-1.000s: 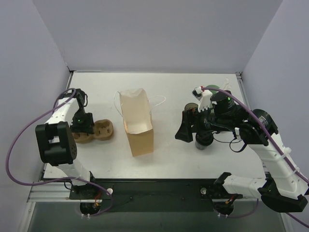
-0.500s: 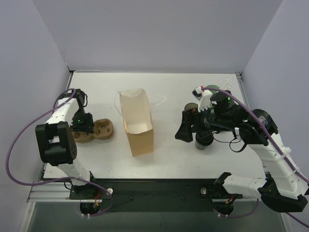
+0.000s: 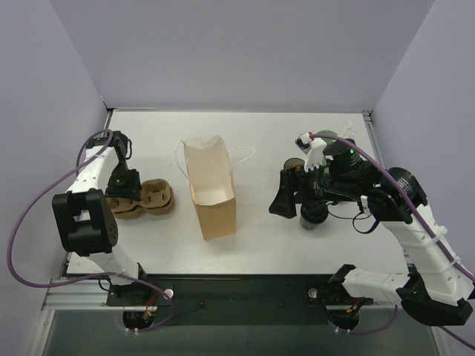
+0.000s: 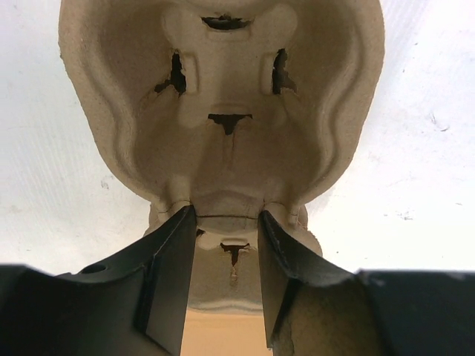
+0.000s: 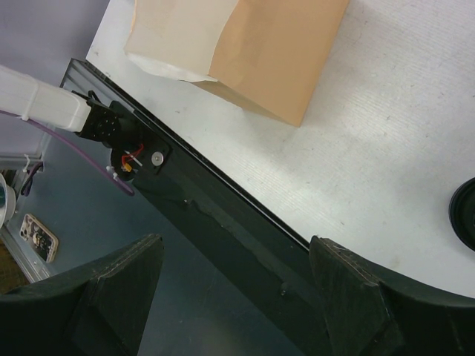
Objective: Pack the takeout coffee
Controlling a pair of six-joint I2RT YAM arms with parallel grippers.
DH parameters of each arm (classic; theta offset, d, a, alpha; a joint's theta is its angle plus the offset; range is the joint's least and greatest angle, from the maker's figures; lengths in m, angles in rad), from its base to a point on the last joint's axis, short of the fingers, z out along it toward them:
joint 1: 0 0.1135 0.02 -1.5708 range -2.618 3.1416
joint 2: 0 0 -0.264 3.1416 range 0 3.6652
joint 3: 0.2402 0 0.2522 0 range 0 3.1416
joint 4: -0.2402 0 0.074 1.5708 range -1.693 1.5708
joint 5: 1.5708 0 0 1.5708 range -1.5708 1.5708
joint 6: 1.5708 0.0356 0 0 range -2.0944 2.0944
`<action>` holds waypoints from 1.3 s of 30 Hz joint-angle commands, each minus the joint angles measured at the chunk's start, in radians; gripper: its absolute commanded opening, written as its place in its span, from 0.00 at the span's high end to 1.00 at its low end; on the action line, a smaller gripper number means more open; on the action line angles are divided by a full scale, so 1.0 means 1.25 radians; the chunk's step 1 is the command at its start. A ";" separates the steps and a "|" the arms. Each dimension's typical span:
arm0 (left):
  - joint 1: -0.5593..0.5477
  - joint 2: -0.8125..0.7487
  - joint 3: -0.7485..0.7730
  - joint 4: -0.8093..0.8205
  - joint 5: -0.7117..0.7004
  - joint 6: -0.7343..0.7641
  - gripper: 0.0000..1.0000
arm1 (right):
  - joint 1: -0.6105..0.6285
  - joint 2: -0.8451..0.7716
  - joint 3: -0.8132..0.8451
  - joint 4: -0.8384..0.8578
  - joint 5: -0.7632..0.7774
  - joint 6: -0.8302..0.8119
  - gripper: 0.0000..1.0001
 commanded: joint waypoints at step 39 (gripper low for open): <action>-0.361 -0.003 0.937 -0.156 0.051 0.570 0.74 | -0.009 -0.029 0.036 -0.081 0.002 0.005 0.18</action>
